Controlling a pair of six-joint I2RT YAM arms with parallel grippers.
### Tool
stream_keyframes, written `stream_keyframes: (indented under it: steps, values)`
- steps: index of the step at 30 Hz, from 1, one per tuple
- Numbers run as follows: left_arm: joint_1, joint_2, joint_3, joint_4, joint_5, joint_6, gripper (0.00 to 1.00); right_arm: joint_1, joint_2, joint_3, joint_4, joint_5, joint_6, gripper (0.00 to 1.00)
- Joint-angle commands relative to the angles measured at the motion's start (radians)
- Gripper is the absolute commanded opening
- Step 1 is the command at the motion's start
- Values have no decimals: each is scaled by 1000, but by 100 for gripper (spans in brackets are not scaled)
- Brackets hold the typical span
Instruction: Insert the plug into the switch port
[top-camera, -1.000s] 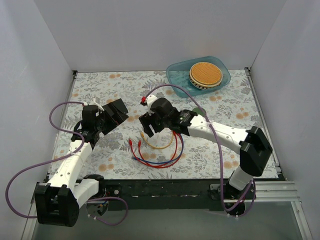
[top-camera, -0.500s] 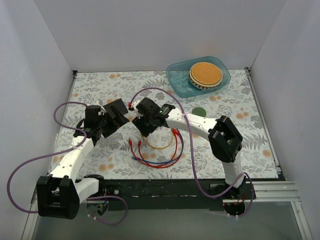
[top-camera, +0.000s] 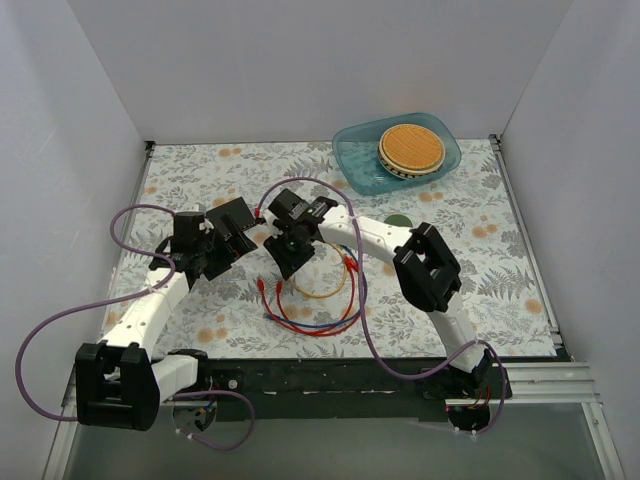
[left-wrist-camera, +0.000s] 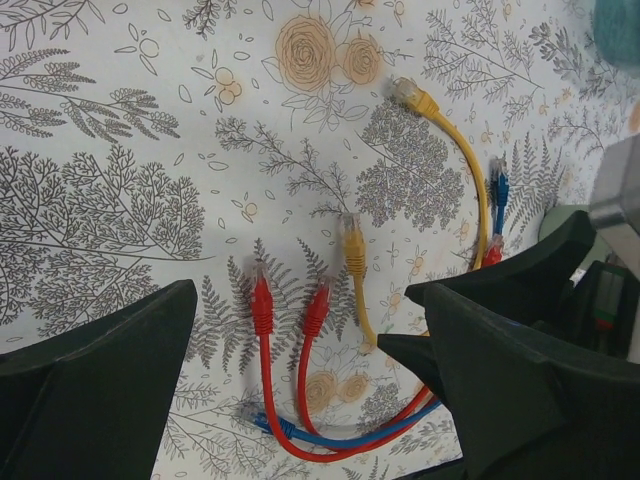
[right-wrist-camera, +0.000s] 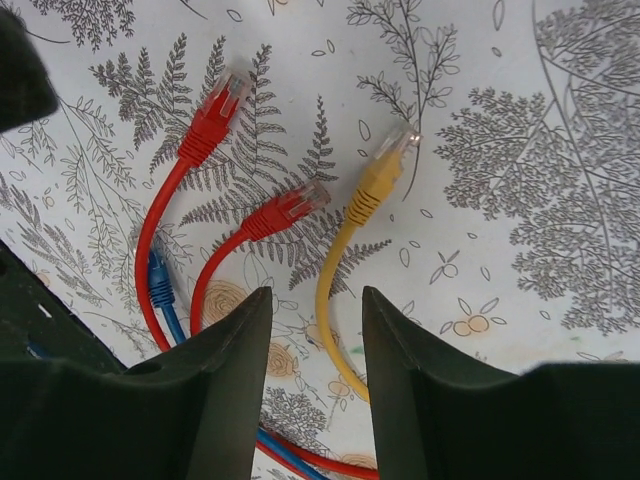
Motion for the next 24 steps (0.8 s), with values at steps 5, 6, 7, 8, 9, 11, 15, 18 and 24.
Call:
stream_keyframes:
  steps: [5, 6, 7, 8, 9, 11, 15, 18, 24]
  values:
    - [-1, -50, 34, -33, -31, 12, 98, 4, 68, 60, -109, -34, 60, 43]
    - [-1, -48, 34, -33, -32, 11, 98, 5, 72, 61, -112, -25, 62, 43]
    - [-1, -48, 34, -34, -32, 11, 98, 5, 77, 62, -117, -19, 68, 42]
    - [-1, -53, 36, -37, -34, 12, 98, 4, 82, 65, -118, -16, 70, 42]
    - [-1, -53, 36, -37, -34, 11, 98, 5, 94, 65, -124, -22, 71, 41]
    - [-1, -54, 33, -37, -34, 11, 98, 7, 108, 66, -124, -36, 73, 40]
    - [-1, -61, 34, -43, -38, 11, 98, 24, 123, 75, -134, -19, 74, 38]
    - [-1, -64, 36, -43, -41, 12, 98, 27, 119, 71, -127, 4, 77, 32]
    - [0, -67, 36, -42, -38, 17, 98, 27, 93, 26, -94, 21, 76, 1]
